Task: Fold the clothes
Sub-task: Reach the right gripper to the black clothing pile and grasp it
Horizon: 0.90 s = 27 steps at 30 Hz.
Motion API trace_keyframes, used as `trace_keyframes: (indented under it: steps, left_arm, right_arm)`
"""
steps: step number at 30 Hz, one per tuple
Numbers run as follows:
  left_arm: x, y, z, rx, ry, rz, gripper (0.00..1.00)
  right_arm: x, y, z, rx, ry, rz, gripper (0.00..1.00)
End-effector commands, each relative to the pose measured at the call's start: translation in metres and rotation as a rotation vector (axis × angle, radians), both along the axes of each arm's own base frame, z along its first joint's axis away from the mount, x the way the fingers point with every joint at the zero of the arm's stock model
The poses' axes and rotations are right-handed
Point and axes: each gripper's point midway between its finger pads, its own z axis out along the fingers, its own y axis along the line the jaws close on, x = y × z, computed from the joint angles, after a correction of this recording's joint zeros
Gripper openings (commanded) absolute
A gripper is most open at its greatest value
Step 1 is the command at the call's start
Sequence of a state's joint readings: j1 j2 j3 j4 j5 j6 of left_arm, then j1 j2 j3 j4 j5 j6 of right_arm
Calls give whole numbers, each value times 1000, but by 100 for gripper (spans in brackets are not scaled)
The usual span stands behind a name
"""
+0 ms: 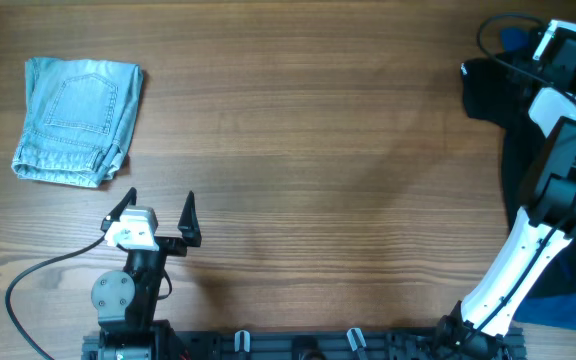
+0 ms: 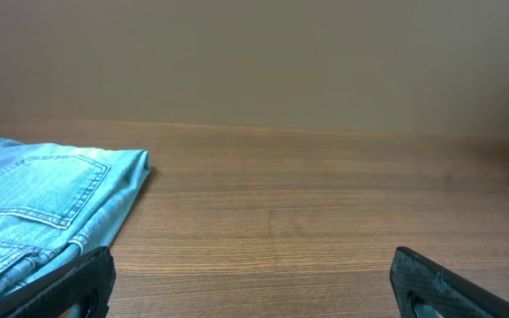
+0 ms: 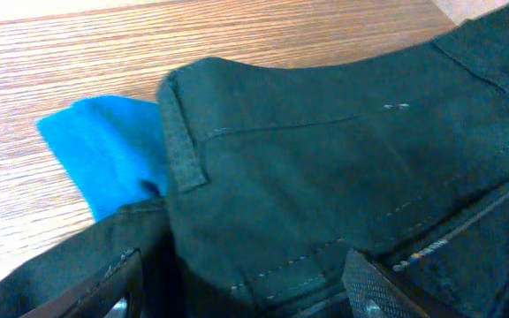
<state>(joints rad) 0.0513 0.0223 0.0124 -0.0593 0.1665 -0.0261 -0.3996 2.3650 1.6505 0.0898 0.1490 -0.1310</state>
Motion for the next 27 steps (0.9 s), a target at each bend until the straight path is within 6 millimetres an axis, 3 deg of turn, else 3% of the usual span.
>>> trace_keyframes:
  steps: [1, 5, 8, 9, 12, 15, 17, 19, 24, 27]
  left_arm:
    - [0, -4, -3, 18, 2, -24, 100]
    - [0, -4, -3, 18, 2, -24, 100]
    - [0, -4, -2, 18, 1, -24, 100]
    - [0, -4, -2, 18, 1, -24, 100]
    - [0, -4, -2, 18, 1, -24, 100]
    - [0, -4, -2, 18, 1, -24, 100]
    - [0, -4, -3, 18, 2, -24, 100]
    - [0, -4, -2, 18, 1, -24, 100]
    - [0, -4, -3, 18, 2, -24, 100]
    - [0, -4, -3, 18, 2, -24, 100]
  right_arm:
    - [-12, -20, -22, 43, 18, -47, 76]
    - [-12, -23, -20, 57, 1, -66, 77]
    - [-11, -24, -14, 55, -13, -68, 49]
    - [-10, -24, -10, 52, -19, -68, 48]
    - [-8, -25, 14, 31, -51, -62, 45]
    - [-7, -25, 45, 13, -86, -59, 15]
    - [-8, -25, 73, -7, -115, -54, 5]
    - [-12, -23, 97, -15, -133, -52, 4]
    - [-14, 16, 138, 39, -139, 108, 5]
    - [-9, 73, 139, 153, -113, 223, 4]
